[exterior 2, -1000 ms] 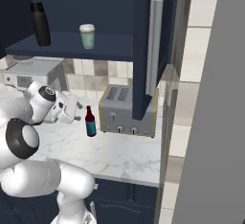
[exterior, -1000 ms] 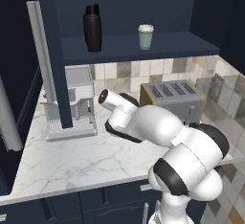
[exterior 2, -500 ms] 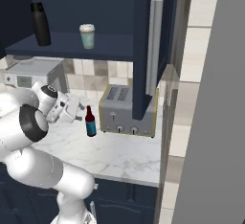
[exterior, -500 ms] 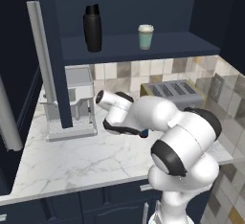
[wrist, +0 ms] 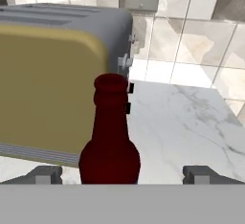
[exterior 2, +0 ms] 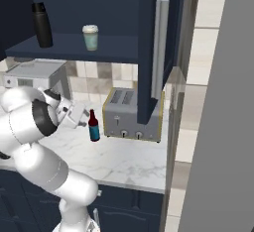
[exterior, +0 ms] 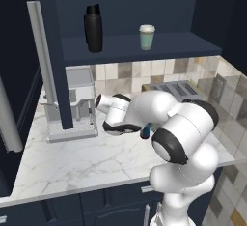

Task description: Sort all alcoholic drinks to one cabinet, and non-alcoholic drinks to the other.

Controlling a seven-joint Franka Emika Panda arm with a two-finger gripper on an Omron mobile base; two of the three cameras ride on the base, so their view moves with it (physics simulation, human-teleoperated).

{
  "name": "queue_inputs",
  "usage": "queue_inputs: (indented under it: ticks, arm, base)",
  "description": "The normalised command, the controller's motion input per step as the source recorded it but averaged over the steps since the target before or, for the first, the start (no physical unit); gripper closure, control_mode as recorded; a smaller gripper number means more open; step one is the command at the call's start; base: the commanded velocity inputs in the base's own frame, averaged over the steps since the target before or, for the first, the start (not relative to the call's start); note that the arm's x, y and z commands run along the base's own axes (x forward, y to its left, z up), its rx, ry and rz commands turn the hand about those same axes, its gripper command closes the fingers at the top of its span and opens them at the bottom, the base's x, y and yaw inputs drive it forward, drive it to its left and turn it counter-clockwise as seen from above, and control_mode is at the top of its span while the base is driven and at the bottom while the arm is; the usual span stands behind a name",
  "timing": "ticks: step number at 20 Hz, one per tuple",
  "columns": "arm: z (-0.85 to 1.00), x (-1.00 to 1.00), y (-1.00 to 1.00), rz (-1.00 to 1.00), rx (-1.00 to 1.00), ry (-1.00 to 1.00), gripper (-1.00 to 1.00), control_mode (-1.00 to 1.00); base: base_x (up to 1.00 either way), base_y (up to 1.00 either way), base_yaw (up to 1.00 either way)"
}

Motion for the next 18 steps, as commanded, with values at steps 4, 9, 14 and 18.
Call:
queue_inputs:
  ticks: [4,9,14,18]
  arm:
    - [-0.10,0.00,-0.15,-0.04,-0.06,0.03,-1.00,-1.00]
    - [-0.07,0.00,-0.15,-0.03,-0.05,0.04,-1.00,-1.00]
    - [0.00,0.04,-0.13,-0.01,-0.03,0.06,-1.00,-1.00]
    - [0.00,0.10,-0.09,0.00,-0.03,0.06,-1.00,-1.00]
  base:
    - [0.00,0.00,0.00]
    - [0.00,0.00,0.00]
    - [0.00,0.00,0.00]
    - [0.00,0.00,0.00]
